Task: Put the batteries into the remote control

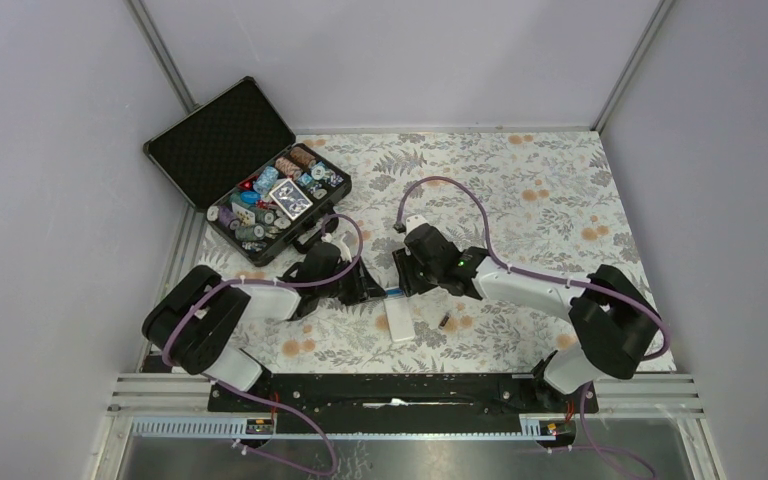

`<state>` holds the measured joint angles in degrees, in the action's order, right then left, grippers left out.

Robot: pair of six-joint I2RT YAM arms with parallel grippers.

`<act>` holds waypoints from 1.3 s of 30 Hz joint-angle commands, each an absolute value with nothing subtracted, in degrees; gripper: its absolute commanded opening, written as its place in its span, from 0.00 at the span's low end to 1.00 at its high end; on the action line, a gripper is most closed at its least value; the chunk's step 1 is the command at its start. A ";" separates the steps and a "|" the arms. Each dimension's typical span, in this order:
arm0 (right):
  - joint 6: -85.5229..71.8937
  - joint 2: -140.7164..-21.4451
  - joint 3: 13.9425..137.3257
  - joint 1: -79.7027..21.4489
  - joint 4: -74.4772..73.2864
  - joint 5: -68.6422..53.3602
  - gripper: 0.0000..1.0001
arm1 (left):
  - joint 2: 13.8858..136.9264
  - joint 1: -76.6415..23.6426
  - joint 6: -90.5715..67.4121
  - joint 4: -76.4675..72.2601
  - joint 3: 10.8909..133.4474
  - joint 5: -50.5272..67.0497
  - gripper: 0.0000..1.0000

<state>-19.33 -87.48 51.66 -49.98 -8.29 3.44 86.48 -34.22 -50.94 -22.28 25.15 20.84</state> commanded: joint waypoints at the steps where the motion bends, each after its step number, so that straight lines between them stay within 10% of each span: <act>1: -20.75 -88.69 54.40 -49.49 -7.48 3.12 0.45 | 87.42 -33.66 -50.36 -26.81 27.02 23.09 0.30; 39: -25.39 -93.86 54.66 -49.28 -5.96 1.06 0.33 | 88.29 -32.26 -51.41 -30.59 24.52 25.07 0.21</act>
